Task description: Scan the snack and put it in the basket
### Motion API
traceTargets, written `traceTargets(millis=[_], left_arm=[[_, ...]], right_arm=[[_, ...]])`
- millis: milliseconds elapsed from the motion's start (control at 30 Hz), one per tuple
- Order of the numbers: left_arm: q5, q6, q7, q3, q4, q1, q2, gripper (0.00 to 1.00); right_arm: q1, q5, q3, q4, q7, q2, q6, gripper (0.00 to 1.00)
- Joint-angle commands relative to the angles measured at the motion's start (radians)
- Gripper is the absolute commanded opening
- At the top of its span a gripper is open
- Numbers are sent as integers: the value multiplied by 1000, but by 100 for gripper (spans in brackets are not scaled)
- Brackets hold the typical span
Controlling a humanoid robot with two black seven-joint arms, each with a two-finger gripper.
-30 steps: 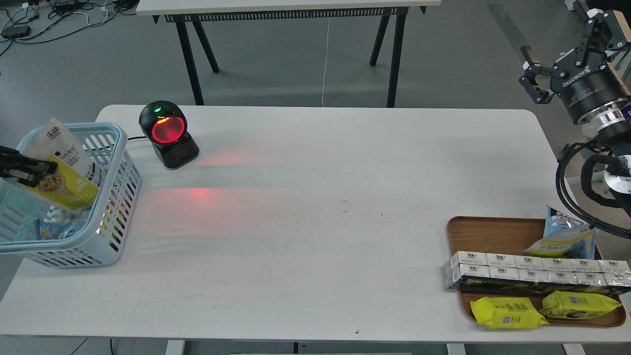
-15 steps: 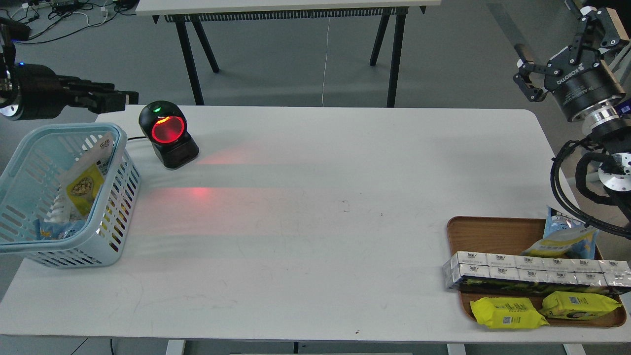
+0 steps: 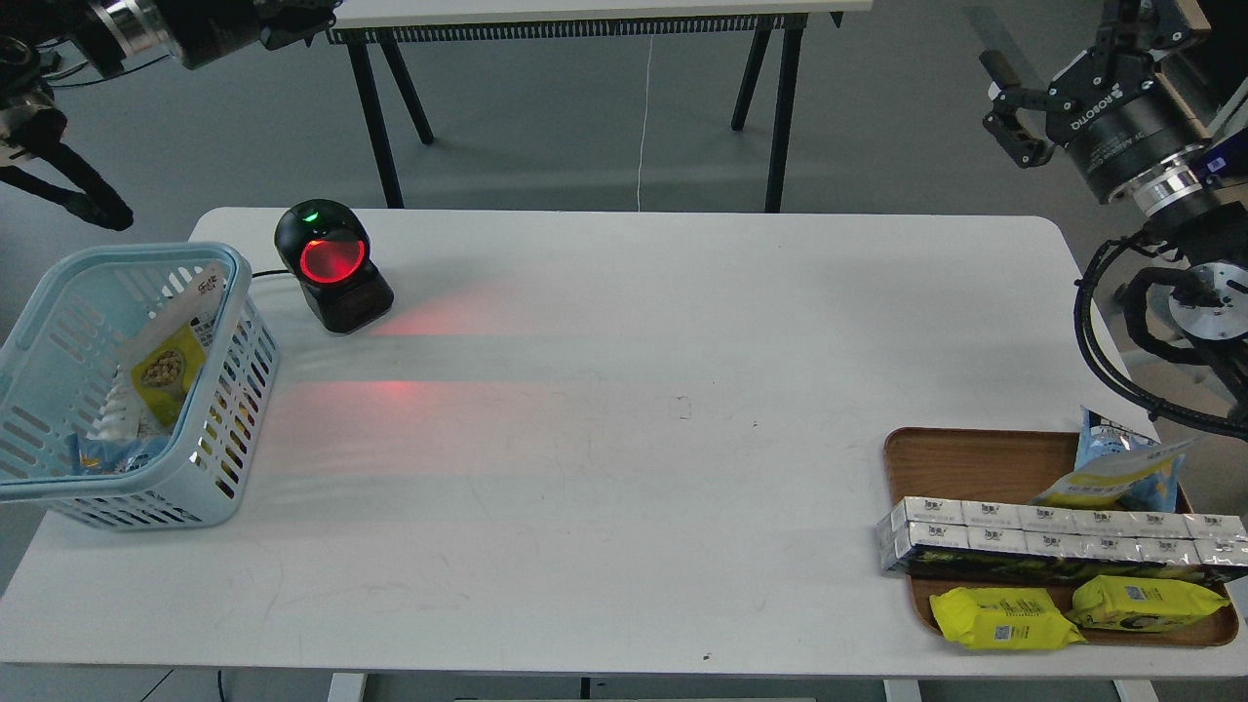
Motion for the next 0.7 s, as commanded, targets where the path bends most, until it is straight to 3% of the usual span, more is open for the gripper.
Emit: traceTargets(millis=[0,133,667], left_arm=[[-18,0,0,-144,101,75,-87,99],[-21,0,0,-222,112,141,-120,99],[-9,0,0,-218,78,248,-126,99]], right_arm=[[2,0,-3,19,0,11,0,100],[-3,0,-8,19,0,47,0,100],[-35,-2,-95,145,0,75,0,100]])
